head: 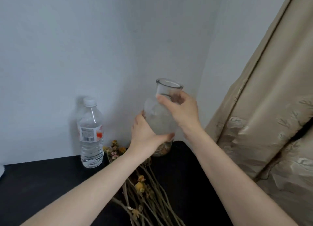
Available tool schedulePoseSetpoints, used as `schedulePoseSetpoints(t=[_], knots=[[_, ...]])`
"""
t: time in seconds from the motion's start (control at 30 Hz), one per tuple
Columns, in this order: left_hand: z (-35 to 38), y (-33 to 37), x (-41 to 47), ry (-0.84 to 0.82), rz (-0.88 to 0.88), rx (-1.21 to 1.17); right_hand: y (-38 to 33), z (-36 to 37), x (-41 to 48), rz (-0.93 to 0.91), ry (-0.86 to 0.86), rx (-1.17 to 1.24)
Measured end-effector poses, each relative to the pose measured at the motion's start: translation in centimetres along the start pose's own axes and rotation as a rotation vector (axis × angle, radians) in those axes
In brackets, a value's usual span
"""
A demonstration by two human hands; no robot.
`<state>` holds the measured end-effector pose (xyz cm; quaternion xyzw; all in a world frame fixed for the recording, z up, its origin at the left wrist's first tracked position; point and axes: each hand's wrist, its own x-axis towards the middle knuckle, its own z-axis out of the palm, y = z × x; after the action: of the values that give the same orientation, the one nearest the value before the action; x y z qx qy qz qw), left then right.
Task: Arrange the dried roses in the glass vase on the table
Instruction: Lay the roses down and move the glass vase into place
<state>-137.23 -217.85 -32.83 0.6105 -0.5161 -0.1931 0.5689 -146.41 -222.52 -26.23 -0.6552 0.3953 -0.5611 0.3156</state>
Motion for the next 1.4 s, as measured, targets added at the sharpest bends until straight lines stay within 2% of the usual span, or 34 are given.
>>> schedulePoseSetpoints(t=[0.13,0.47,0.77,1.07,1.4], knots=[[-5.5,0.3,-4.4,0.149,0.0,0.082,-3.5,2.9,-3.8,-0.008,-0.115,0.077],[-16.7,-0.7,-17.8,0.382,-0.108,0.15,-10.2,8.6,-17.1,-0.029,-0.419,0.206],[-19.8,-4.0,-25.0,0.405,-0.226,0.13,-9.6,10.6,-24.7,-0.034,-0.503,0.121],[-19.7,-5.0,-24.5,0.33,-0.219,0.072,-8.8,10.7,-25.2,-0.099,-0.537,0.125],[-19.8,-6.5,-24.1,0.29,-0.235,0.082,-7.5,11.3,-25.1,-0.068,-0.551,0.121]])
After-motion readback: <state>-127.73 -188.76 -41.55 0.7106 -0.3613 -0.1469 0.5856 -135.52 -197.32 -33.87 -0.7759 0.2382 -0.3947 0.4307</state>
